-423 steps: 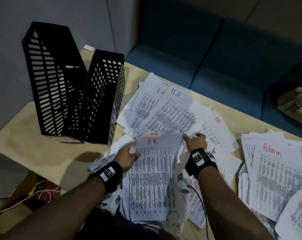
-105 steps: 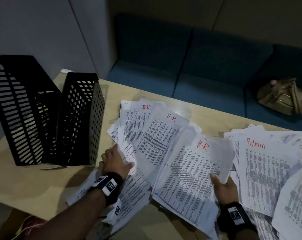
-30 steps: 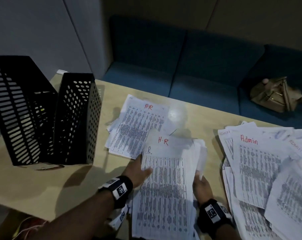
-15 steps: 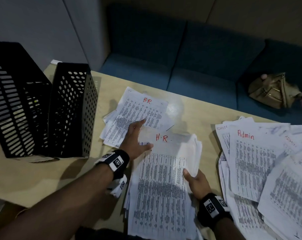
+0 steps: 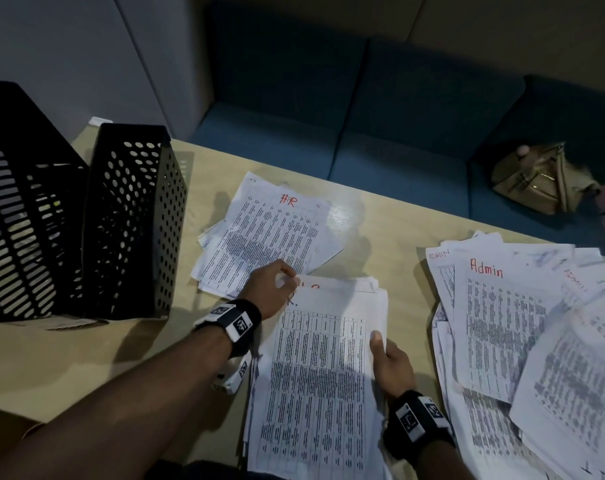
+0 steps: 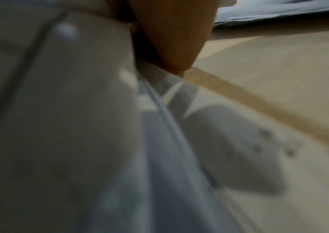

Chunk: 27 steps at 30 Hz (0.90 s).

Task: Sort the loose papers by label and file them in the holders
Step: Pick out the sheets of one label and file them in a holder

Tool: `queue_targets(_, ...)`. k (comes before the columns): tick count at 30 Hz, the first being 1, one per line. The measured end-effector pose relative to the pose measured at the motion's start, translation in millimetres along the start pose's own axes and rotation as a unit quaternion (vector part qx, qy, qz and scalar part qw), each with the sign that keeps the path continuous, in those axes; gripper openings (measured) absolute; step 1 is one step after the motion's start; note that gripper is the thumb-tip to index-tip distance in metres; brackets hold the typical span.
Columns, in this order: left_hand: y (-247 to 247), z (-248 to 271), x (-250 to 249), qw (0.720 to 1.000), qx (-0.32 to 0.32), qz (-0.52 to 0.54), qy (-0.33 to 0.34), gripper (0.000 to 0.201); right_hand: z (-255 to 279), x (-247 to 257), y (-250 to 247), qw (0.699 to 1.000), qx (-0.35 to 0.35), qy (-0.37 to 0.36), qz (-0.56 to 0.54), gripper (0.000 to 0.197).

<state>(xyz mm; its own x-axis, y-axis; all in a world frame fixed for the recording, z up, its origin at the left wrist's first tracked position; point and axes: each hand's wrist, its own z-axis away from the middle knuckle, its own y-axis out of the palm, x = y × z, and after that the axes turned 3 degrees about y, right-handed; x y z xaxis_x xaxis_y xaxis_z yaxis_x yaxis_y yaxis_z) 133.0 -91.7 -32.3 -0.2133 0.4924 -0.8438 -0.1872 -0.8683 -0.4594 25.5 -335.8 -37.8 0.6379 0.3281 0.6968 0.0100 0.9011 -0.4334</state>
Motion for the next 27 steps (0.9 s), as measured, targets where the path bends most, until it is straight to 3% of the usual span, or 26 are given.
queue_targets(3, -1.7, 5.1, 9.6, 0.999, 0.038, -0.025, 0.016, 0.026, -4.9, -2.0, 0.7, 1.000, 0.003, 0.004, -0.005, 0.089)
queue_targets(5, -0.4, 6.9, 13.2, 0.997, 0.063, -0.023, 0.026, 0.046, -6.7, -4.9, 2.6, 1.000, 0.001, -0.002, -0.005, 0.098)
queue_targets(7, 2.9, 6.5, 12.8, 0.998, 0.059, -0.024, 0.028, 0.038, -8.3, -7.1, 4.9, 1.000, -0.002, 0.008, -0.029, 0.098)
queue_targets(10, 9.8, 7.0, 8.9, 0.997, 0.038, -0.042, 0.043, 0.021, -8.9, -6.3, 10.7, 0.996, 0.056, 0.015, -0.071, 0.045)
queue_targets(13, 10.6, 5.0, 5.5, 0.997, 0.052, -0.017, 0.055, 0.030, -15.2, -9.7, 14.8, 0.997, 0.071, -0.018, -0.035, 0.058)
queue_targets(14, 7.1, 1.5, 5.7, 0.997, 0.051, -0.016, 0.063, 0.034, -15.6, -7.9, 12.8, 0.998, 0.056, -0.025, -0.026, 0.057)
queue_targets(16, -6.7, -12.6, 8.1, 0.996, -0.018, -0.049, 0.072, 0.041, -15.3, -2.3, 3.3, 0.999, 0.017, -0.028, -0.037, 0.040)
queue_targets(18, -26.1, -29.0, 18.1, 0.984, -0.121, -0.127, 0.021, 0.052, -17.5, -1.0, -11.5, 0.998, -0.006, -0.028, -0.051, 0.033)
queue_targets(20, -43.8, -37.9, 35.9, 0.963, -0.172, -0.198, -0.057, 0.076, -21.6, -2.8, -27.2, 0.997, -0.025, -0.018, -0.073, 0.030)
queue_targets(23, -58.5, -41.4, 56.8, 0.962, -0.158, -0.157, -0.160, 0.109, -28.4, -8.3, -46.0, 0.997, -0.065, -0.019, -0.046, 0.030)
queue_targets(27, -60.8, -32.3, 53.4, 0.955, -0.122, -0.186, -0.194, 0.120, -29.3, -29.3, -46.6, 0.996, -0.091, -0.010, -0.026, 0.041)
